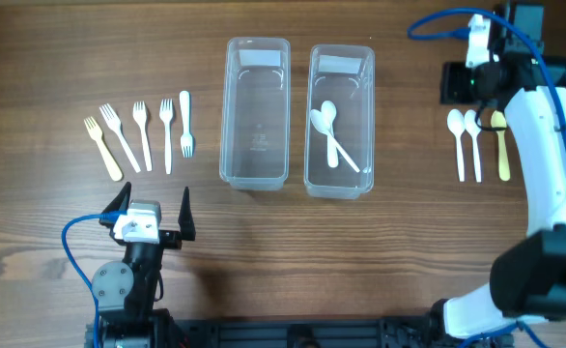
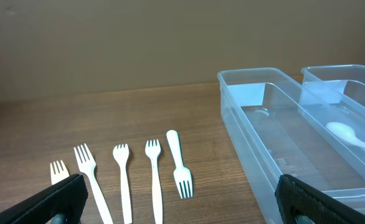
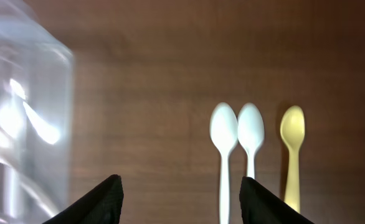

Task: Pack container
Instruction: 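Move the right gripper to the remaining spoons and grasp a white spoon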

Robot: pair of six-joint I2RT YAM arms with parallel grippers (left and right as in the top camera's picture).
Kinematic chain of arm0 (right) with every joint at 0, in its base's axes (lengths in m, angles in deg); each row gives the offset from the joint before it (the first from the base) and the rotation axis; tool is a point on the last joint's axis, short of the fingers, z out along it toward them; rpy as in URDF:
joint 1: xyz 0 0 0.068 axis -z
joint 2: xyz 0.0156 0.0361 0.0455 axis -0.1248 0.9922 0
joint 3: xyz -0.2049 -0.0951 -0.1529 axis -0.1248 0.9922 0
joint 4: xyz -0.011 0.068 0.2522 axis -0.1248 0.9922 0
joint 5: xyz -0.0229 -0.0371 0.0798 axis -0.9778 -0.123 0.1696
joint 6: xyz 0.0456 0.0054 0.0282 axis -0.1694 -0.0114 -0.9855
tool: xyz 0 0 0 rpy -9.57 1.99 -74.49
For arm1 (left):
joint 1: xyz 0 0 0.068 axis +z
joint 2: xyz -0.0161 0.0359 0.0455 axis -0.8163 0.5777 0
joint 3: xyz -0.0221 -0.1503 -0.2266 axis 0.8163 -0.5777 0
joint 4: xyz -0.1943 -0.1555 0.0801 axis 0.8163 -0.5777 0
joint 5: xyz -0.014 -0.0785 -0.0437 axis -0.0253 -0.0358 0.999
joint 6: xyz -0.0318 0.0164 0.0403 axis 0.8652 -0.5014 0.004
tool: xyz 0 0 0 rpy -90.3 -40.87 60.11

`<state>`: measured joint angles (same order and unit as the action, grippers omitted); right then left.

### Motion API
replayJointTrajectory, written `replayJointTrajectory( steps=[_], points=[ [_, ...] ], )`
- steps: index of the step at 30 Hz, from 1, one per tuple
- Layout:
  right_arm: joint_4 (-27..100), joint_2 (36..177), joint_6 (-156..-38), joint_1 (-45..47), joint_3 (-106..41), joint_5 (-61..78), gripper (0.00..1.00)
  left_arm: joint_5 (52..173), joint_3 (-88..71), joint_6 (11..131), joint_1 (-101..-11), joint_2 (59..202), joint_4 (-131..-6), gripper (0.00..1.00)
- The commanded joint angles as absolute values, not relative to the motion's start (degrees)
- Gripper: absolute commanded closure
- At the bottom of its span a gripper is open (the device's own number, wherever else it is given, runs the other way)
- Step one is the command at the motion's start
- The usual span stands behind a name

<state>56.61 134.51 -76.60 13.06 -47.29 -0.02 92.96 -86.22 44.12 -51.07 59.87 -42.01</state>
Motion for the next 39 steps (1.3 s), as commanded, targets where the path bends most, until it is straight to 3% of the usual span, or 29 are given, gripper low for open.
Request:
replayJointTrajectory(
  steps=[1, 17, 39],
  points=[
    [56.6, 138.6, -72.4, 15.4, -45.3, -3.1, 0.41, 92.7, -86.7, 42.9, -51.4, 59.5, -41.8, 0.00],
    [56.6, 154.0, -72.5, 17.7, -45.1, -4.0, 0.50, 92.7, -86.7, 42.9, -51.4, 59.5, -41.8, 0.00],
    [51.0, 155.6, -75.6, 19.0, -40.5, -7.8, 0.58, 92.7, -86.7, 42.9, -51.4, 59.5, -41.8, 0.00]
  ],
)
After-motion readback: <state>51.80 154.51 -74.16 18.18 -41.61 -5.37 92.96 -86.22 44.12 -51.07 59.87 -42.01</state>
